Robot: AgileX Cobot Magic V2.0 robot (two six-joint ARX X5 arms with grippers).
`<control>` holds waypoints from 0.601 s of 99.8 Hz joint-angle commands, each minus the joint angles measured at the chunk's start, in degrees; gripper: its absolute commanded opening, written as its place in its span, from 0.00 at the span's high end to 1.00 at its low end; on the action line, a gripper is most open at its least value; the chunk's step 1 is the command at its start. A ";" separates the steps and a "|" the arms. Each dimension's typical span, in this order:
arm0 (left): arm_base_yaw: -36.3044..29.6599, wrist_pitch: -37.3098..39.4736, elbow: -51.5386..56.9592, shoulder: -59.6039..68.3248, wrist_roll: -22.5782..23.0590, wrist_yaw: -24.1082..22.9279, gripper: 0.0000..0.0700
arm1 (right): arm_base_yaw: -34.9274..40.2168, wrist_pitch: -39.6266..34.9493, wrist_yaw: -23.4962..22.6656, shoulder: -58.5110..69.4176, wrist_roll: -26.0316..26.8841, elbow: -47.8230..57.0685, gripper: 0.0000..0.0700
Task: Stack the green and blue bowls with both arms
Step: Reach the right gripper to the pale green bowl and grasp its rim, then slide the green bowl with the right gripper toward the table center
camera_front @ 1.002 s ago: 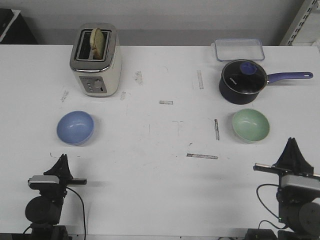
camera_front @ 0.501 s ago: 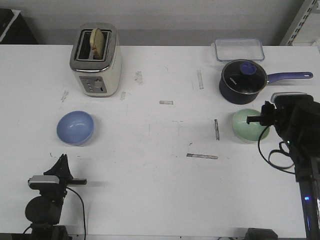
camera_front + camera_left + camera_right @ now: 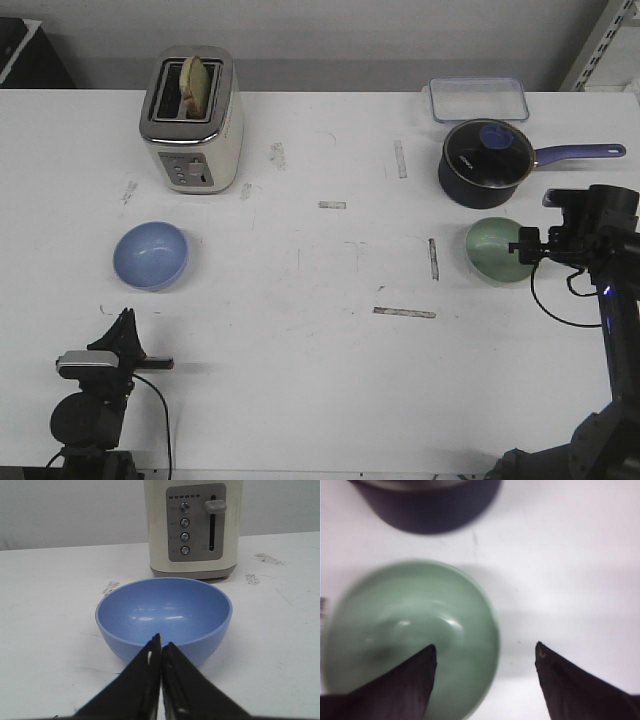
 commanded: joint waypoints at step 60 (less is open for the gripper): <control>0.04 0.92 -1.25 -0.11 -0.11 0.02 1.00 | -0.20 2.67 -1.09 8.57 -0.31 1.22 1.00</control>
